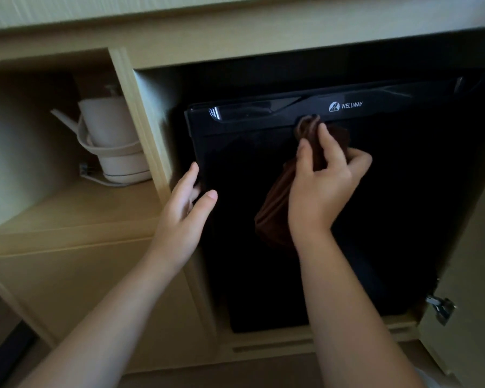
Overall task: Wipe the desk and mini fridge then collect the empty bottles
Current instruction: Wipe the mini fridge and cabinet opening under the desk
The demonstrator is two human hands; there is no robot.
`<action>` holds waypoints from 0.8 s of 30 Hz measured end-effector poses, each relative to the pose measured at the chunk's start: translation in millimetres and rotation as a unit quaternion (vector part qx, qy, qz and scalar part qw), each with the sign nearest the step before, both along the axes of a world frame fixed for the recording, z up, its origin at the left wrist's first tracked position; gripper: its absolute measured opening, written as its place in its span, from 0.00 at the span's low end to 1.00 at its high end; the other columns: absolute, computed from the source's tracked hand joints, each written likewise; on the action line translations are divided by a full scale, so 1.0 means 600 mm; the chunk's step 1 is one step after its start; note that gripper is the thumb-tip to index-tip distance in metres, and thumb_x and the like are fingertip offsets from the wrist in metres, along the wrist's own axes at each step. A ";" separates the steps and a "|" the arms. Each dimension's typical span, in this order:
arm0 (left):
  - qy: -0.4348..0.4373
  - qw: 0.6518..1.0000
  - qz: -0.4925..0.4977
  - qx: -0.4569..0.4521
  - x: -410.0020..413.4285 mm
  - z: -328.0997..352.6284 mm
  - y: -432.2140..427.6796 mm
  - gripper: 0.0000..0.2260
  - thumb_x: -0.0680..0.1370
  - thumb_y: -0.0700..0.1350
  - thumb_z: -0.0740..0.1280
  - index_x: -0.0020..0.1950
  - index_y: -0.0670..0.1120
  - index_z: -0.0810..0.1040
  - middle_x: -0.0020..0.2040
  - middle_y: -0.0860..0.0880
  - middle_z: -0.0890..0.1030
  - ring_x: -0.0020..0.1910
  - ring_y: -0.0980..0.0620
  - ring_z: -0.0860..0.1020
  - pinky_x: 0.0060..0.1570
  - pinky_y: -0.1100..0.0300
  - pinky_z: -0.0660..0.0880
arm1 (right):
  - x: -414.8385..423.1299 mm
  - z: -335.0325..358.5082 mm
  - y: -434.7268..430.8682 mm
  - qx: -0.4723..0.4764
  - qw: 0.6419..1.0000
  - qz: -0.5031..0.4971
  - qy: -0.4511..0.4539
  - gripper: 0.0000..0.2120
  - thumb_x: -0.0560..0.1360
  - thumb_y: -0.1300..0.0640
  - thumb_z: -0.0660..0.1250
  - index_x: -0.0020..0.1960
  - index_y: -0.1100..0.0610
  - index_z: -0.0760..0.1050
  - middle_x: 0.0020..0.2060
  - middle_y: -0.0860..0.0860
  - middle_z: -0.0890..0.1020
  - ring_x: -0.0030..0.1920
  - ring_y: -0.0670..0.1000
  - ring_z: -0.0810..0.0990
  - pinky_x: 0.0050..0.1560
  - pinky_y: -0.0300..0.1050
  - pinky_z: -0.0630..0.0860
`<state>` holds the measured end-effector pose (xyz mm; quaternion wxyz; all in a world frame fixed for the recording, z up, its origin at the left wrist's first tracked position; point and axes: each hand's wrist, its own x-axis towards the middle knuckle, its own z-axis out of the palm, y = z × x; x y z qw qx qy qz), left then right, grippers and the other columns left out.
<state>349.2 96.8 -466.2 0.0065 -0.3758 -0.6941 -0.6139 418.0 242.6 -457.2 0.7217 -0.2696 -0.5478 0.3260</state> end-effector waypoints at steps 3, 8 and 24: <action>0.007 1.000 0.007 0.015 -0.003 0.023 0.007 0.23 0.79 0.43 0.60 0.73 0.50 0.59 0.72 0.55 0.62 0.64 0.65 0.62 0.51 0.84 0.60 | -0.001 0.008 -0.009 0.019 0.999 -0.016 -0.032 0.15 0.72 0.58 0.69 0.58 0.53 0.78 0.50 0.56 0.70 0.50 0.58 0.73 0.52 0.33 0.66; 0.022 1.000 0.012 0.006 -0.002 0.020 0.013 0.27 0.77 0.49 0.64 0.74 0.53 0.56 0.73 0.57 0.60 0.66 0.63 0.63 0.53 0.80 0.62 | -0.026 -0.026 -0.069 0.154 0.973 0.002 -0.173 0.15 0.72 0.53 0.63 0.57 0.52 0.79 0.49 0.61 0.74 0.45 0.60 0.73 0.39 0.47 0.77; 0.049 0.995 -0.066 0.054 -0.010 0.042 -0.058 0.29 0.68 0.58 0.62 0.68 0.55 0.62 0.68 0.57 0.68 0.66 0.63 0.68 0.57 0.73 0.67 | -0.073 0.009 -0.102 0.142 0.979 -0.017 -0.143 0.14 0.71 0.54 0.65 0.55 0.52 0.79 0.46 0.62 0.75 0.41 0.62 0.73 0.35 0.47 0.73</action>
